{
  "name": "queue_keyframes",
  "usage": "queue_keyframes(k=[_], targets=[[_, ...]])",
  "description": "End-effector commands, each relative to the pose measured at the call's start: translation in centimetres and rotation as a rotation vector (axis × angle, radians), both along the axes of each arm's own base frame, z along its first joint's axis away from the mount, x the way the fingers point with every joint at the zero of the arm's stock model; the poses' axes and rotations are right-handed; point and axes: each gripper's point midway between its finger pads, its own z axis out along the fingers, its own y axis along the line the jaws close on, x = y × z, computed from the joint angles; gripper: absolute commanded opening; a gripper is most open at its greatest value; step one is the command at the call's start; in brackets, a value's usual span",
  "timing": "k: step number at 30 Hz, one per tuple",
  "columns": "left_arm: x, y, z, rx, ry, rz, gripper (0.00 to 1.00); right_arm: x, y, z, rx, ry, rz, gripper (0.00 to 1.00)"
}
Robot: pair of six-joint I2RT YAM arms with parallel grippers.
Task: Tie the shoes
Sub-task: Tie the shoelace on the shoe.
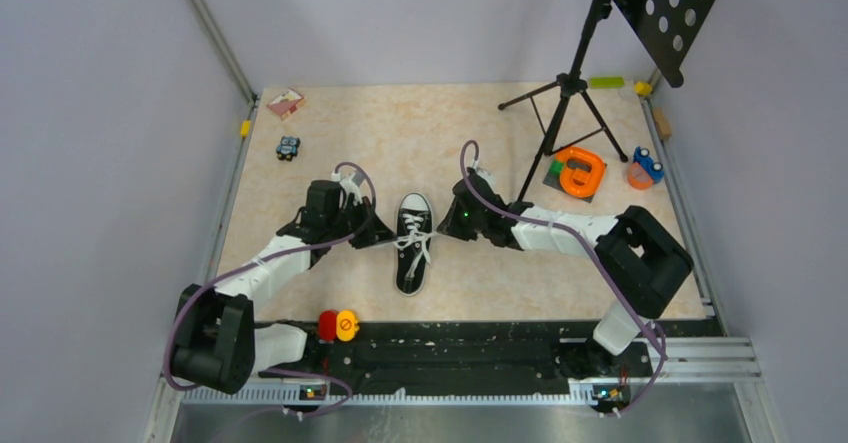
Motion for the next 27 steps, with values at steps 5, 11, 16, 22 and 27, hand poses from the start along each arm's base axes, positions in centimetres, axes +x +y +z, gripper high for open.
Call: queue_keyframes(k=[5,11,16,22,27], targets=[[0.8,0.7,0.4,0.045,-0.047,0.04,0.0,1.0,-0.5,1.9,0.038,-0.05,-0.041,0.0],[0.7,0.7,0.0,0.051,-0.028,0.031,0.0,1.1,-0.4,2.0,0.042,-0.054,-0.044,0.0],[0.6,1.4,-0.6,0.087,-0.016,0.068,0.0,1.0,-0.5,1.9,0.042,-0.052,-0.043,0.0],[0.9,2.0,-0.3,0.111,-0.029,0.101,0.0,0.9,-0.5,1.7,0.039,-0.049,-0.041,0.0],[1.2,2.4,0.2,0.142,-0.046,0.103,0.0,0.8,-0.7,1.4,0.035,-0.044,-0.044,0.0]])
